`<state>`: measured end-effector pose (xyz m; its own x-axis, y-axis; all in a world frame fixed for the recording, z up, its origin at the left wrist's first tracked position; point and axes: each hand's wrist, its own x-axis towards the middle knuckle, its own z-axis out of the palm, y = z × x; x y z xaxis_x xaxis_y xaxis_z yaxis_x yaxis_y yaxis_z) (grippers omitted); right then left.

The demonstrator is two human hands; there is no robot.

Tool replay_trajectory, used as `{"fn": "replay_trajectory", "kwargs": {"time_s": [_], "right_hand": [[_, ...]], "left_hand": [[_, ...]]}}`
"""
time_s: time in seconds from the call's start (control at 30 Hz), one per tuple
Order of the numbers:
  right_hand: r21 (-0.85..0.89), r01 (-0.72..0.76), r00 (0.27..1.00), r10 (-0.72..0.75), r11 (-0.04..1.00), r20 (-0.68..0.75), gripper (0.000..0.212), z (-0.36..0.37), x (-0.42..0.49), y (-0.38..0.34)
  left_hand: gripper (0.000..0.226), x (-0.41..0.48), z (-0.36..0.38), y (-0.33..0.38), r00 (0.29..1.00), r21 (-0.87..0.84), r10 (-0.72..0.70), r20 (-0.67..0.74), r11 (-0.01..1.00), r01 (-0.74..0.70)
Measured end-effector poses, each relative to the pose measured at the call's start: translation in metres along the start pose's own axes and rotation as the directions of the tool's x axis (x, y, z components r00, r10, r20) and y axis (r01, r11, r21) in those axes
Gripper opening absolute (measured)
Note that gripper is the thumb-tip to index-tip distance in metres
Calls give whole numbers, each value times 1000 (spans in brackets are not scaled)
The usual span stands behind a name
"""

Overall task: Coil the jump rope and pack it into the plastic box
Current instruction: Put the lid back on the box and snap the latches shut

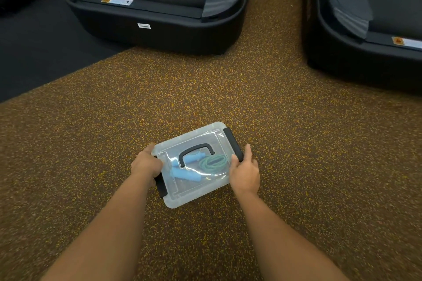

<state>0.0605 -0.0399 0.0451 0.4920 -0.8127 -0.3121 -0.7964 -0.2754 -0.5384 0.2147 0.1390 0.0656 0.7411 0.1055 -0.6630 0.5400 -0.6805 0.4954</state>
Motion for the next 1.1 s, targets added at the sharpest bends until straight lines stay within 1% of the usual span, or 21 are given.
{"fn": "replay_trajectory", "kwargs": {"time_s": [0.07,0.13,0.2,0.33,0.43,0.53,0.63,0.73,0.83,1.0,1.1], "right_hand": [[56,-58,998,58,997,-5,54,-2,-1,-3],[77,-65,998,66,995,-2,45,-5,2,-9],[109,-60,998,60,992,-2,40,-9,7,-17],[119,37,999,-38,992,8,44,-13,19,-33],[152,92,992,-103,984,66,51,-13,27,-48],[195,118,981,-145,974,132,59,-16,33,-61],[195,149,969,-182,970,165,62,-17,38,-68],[200,158,959,-198,967,203,67,-13,43,-69],[179,155,953,-194,972,232,73,-9,47,-69],[224,117,934,-184,967,305,86,-1,47,-71],[198,116,933,-176,973,315,87,1,45,-71]], "left_hand": [[68,9,2,-5,1000,-15,3,5,1000,-3],[65,-4,-2,1,999,-39,2,39,999,-1],[62,-13,-5,6,997,-111,-5,78,994,14],[55,-18,-11,8,989,-267,-54,141,959,90],[55,-20,-17,8,981,-328,-85,172,934,138],[53,-21,-19,6,971,-344,-126,205,919,192],[46,-26,-19,5,967,-364,-143,209,907,212],[47,-28,-18,6,963,-401,-152,223,886,233],[48,-24,-18,5,963,-383,-172,209,891,242],[51,-21,-13,1,956,-374,-210,205,886,275],[55,-17,-13,0,954,-350,-225,197,893,283]]}}
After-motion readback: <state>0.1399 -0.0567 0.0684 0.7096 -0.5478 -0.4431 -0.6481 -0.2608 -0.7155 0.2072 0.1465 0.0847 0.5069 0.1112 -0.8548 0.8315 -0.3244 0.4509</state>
